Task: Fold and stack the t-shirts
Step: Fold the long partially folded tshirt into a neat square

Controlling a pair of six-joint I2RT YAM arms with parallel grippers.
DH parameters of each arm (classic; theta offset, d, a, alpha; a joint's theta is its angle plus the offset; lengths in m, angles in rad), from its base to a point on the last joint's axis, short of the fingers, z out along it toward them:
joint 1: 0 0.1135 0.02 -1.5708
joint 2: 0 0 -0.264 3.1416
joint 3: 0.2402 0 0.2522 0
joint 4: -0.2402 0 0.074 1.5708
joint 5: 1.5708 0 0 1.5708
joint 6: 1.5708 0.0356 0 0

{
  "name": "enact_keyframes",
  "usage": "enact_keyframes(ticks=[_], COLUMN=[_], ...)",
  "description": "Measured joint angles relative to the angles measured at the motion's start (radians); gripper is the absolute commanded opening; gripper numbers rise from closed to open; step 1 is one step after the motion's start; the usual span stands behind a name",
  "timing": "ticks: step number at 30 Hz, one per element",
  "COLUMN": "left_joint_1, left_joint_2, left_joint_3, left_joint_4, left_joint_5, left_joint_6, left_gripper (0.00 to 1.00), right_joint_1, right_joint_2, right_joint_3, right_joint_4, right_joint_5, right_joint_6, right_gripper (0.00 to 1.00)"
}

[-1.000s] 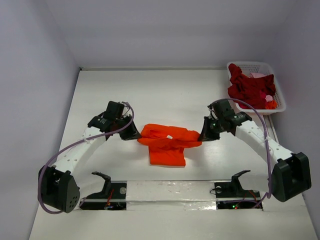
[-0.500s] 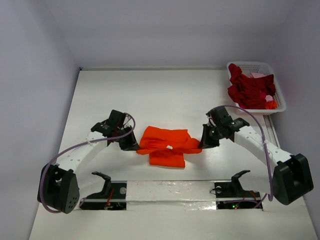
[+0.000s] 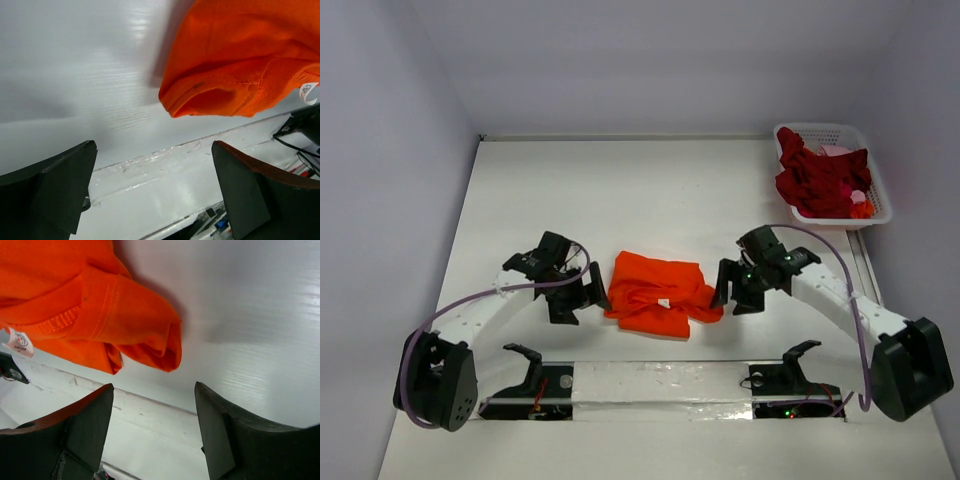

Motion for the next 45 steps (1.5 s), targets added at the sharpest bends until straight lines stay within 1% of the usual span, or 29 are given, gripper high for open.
enact_keyframes(ticks=[2,4,5,7,8,10,11,12,13,16,18,22,31,36,40,45], left_joint_1=[0.0,-0.001,-0.001,0.0,0.0,0.0,0.0,0.0,0.0,-0.001,-0.007,-0.025,-0.06,-0.097,-0.13,-0.162], left_joint_2=[-0.024,-0.056,-0.068,-0.093,-0.103,-0.109,-0.099,-0.083,-0.069,0.015,0.063,0.115,0.121,0.17,0.206,0.21], left_joint_3=[0.022,0.086,0.128,0.219,0.258,0.299,0.301,0.3,0.293,0.253,0.231,0.226,0.226,0.231,0.24,0.262], left_joint_4=[-0.05,-0.104,-0.121,-0.121,-0.105,-0.06,-0.034,-0.018,0.0,0.061,0.075,0.089,0.111,0.111,0.101,0.079], left_joint_5=[-0.033,-0.09,-0.113,-0.145,-0.151,-0.142,-0.134,-0.119,-0.107,-0.072,-0.06,-0.051,-0.03,-0.022,-0.029,-0.057], left_joint_6=[0.002,0.001,-0.002,-0.011,-0.019,-0.034,-0.039,-0.05,-0.051,-0.062,-0.063,-0.054,-0.046,-0.032,-0.016,-0.002], left_gripper=[0.98,0.96,0.91,0.86,0.76,0.62,0.41,0.36,0.34,0.33,0.33,0.33,0.34,0.36,0.36,0.36], right_joint_1=[0.003,0.003,0.003,0.003,0.003,0.003,0.005,0.009,0.014,0.036,0.05,0.075,0.126,0.139,0.149,0.153], right_joint_2=[-0.052,-0.115,-0.138,-0.162,-0.162,-0.137,-0.116,-0.085,-0.053,0.103,0.198,0.287,0.325,0.349,0.354,0.354], right_joint_3=[0.006,0.04,0.072,0.143,0.173,0.217,0.225,0.227,0.227,0.23,0.233,0.238,0.266,0.281,0.282,0.278], right_joint_4=[-0.03,-0.081,-0.105,-0.119,-0.119,-0.099,-0.085,-0.07,-0.057,-0.02,0.005,0.034,0.09,0.104,0.104,0.104], right_joint_5=[0.019,0.051,0.065,0.079,0.077,0.062,0.051,0.041,0.031,0.012,0.006,-0.007,-0.028,-0.027,-0.019,0.012], right_joint_6=[0.003,0.008,0.009,0.008,0.008,0.008,0.008,0.007,0.006,-0.005,-0.016,-0.024,-0.023,-0.023,-0.023,-0.023], right_gripper=[0.73,0.76,0.76,0.73,0.71,0.66,0.64,0.61,0.6,0.58,0.58,0.59,0.59,0.59,0.59,0.59])
